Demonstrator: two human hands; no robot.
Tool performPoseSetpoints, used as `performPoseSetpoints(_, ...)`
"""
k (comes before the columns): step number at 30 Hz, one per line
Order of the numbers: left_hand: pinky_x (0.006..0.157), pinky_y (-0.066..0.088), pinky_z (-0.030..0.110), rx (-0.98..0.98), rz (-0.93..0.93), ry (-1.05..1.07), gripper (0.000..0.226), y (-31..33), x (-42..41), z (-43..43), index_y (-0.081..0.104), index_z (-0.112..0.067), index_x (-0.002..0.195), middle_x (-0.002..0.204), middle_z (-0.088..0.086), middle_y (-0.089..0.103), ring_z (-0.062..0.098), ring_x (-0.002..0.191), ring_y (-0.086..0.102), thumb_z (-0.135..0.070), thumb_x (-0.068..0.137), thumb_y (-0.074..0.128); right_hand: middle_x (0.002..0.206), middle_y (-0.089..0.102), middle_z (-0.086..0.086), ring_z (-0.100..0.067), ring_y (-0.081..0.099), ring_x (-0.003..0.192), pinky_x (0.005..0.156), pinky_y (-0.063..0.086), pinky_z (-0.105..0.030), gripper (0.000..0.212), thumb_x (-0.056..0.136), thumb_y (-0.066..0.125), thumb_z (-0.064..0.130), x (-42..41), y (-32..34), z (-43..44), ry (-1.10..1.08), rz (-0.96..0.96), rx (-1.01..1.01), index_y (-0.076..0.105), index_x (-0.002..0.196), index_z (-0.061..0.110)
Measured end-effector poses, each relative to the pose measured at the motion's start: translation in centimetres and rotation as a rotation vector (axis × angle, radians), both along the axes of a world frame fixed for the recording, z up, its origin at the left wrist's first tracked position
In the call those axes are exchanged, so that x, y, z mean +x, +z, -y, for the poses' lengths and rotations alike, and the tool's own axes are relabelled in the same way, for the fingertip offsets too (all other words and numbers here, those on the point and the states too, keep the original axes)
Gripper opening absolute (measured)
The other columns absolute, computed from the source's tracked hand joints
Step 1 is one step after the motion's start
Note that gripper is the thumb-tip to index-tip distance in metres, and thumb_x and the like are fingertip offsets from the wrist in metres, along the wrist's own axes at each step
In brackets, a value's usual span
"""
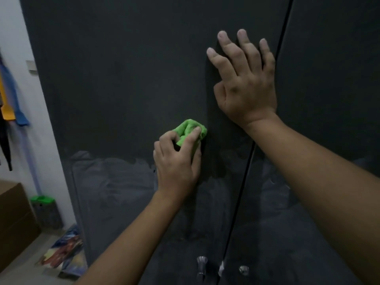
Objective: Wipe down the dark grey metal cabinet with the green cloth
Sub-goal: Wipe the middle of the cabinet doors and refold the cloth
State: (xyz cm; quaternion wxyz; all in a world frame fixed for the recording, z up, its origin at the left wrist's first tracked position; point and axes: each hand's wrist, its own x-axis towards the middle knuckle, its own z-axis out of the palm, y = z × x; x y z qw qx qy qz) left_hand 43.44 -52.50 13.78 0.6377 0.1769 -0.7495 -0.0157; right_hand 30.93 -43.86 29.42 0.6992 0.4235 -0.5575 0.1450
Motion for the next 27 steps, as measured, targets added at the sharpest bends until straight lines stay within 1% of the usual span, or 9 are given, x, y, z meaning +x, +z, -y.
performPoseSetpoints(2,0.075,0.040,0.039,-0.039,0.037,-0.004,0.044,0.0,-1.3,-1.3,0.051,-0.031,0.132,0.112,0.011,0.040,0.027,0.089,0.040,-0.031,0.089,0.060,0.151,0.050,-0.003,-0.033,0.045,0.141,0.114,0.033,-0.058,0.050,0.088,0.050,0.019,0.0,0.0,0.1,-0.010,-0.006,-0.004,0.058,0.138,0.022)
performPoseSetpoints(5,0.071,0.039,0.038,-0.190,0.197,-0.050,0.050,-2.1,-2.7,-3.5,0.045,-0.031,0.131,0.116,0.011,0.037,0.027,0.089,0.040,-0.037,0.083,0.057,0.150,0.052,-0.002,-0.032,0.046,0.140,0.114,0.034,-0.058,0.050,0.087,0.051,0.019,0.1,0.0,0.2,-0.019,-0.018,-0.011,0.060,0.137,0.023)
performPoseSetpoints(8,0.067,0.041,0.038,-0.361,0.349,-0.111,0.053,-5.2,-2.8,-4.5,0.047,-0.031,0.130,0.119,0.012,0.041,0.029,0.085,0.048,-0.034,0.082,0.069,0.150,0.052,-0.003,-0.033,0.047,0.139,0.113,0.034,-0.059,0.050,0.087,0.051,0.019,0.2,0.2,0.1,-0.004,-0.018,-0.006,0.060,0.136,0.022)
performPoseSetpoints(11,0.063,0.042,0.037,-0.428,0.361,-0.087,0.047,-6.0,-1.7,-3.1,0.050,-0.033,0.131,0.117,0.011,0.043,0.028,0.080,0.050,-0.028,0.087,0.066,0.150,0.051,-0.003,-0.034,0.046,0.140,0.113,0.034,-0.060,0.051,0.087,0.049,0.020,0.1,0.2,0.1,0.009,0.000,0.012,0.059,0.137,0.022)
performPoseSetpoints(13,0.061,0.043,0.037,-0.367,0.296,-0.040,0.043,-4.6,-1.1,-2.2,0.050,-0.034,0.131,0.113,0.010,0.042,0.027,0.078,0.047,-0.030,0.089,0.059,0.150,0.052,-0.004,-0.034,0.046,0.140,0.113,0.034,-0.060,0.051,0.087,0.049,0.021,0.0,0.1,0.1,0.021,0.005,0.014,0.059,0.137,0.021)
performPoseSetpoints(16,0.067,0.045,0.038,-0.135,0.145,-0.006,0.042,-0.9,-1.5,-2.6,0.050,-0.031,0.129,0.112,0.011,0.040,0.028,0.084,0.044,-0.035,0.088,0.053,0.149,0.053,-0.003,-0.033,0.047,0.139,0.112,0.035,-0.060,0.051,0.087,0.050,0.021,-0.1,0.3,-0.1,0.038,0.009,0.011,0.060,0.136,0.022)
performPoseSetpoints(21,0.074,0.046,0.041,0.085,0.000,-0.055,0.041,2.3,-4.7,-6.3,0.053,-0.021,0.123,0.108,0.017,0.048,0.029,0.089,0.043,-0.026,0.082,0.052,0.147,0.055,0.001,-0.028,0.047,0.139,0.115,0.031,-0.056,0.051,0.085,0.052,0.020,0.0,0.4,-0.6,0.131,0.043,0.049,0.062,0.135,0.023)
performPoseSetpoints(24,0.073,0.048,0.042,0.009,0.110,-0.030,0.046,1.5,-6.3,-9.1,0.045,-0.021,0.122,0.111,0.018,0.043,0.032,0.089,0.045,-0.029,0.077,0.049,0.146,0.057,0.001,-0.027,0.047,0.139,0.118,0.024,-0.053,0.051,0.086,0.047,0.015,-0.6,1.0,-1.9,0.313,0.088,0.197,0.065,0.132,0.021)
performPoseSetpoints(27,0.069,0.048,0.039,-0.193,0.276,-0.022,0.054,-1.5,-6.6,-9.8,0.044,-0.029,0.131,0.111,0.011,0.038,0.027,0.088,0.041,-0.038,0.078,0.053,0.142,0.060,-0.006,-0.030,0.050,0.137,0.119,0.027,-0.049,0.047,0.088,0.040,0.008,-3.2,2.4,-5.4,0.445,0.063,0.468,0.069,0.125,0.012)
